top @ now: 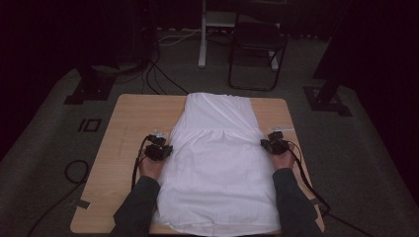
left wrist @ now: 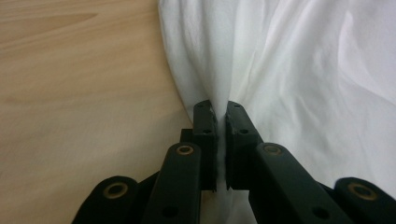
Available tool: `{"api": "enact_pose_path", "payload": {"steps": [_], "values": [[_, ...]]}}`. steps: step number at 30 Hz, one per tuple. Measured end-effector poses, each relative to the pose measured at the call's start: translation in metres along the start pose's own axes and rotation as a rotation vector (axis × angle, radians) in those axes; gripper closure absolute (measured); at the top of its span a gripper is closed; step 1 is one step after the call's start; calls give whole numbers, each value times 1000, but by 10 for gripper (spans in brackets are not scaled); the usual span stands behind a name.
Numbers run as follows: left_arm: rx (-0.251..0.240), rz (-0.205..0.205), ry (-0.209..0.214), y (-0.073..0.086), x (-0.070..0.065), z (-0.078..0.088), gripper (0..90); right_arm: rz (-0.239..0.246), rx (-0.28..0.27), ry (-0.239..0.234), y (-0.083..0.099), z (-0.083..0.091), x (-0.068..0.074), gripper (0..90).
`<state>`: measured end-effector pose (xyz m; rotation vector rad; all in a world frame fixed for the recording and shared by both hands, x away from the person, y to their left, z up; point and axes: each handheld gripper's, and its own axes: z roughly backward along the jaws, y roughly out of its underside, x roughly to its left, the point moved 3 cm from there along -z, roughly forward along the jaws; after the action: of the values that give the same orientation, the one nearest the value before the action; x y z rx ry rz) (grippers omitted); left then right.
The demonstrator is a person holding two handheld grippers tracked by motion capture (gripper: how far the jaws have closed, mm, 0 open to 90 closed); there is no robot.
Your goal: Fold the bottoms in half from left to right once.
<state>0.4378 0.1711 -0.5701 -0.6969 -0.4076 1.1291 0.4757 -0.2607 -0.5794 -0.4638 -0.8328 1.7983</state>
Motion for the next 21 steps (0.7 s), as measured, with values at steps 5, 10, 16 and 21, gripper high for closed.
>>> {"api": "enact_pose_path", "payload": {"steps": [5, 10, 16, 21], "values": [[-15, -21, 22, 30, -3, 25, 859, -43, -20, -57, 22, 17, 6, 883], [4, -77, 27, 64, -17, 56, 855, 14, -2, -96, 64, 56, 32, 883], [3, -72, 72, 103, -33, 87, 863, 29, 29, -119, 101, 93, 50, 882], [41, -101, 116, 121, -46, 105, 860, 6, 60, -150, 117, 110, 57, 880]]}}
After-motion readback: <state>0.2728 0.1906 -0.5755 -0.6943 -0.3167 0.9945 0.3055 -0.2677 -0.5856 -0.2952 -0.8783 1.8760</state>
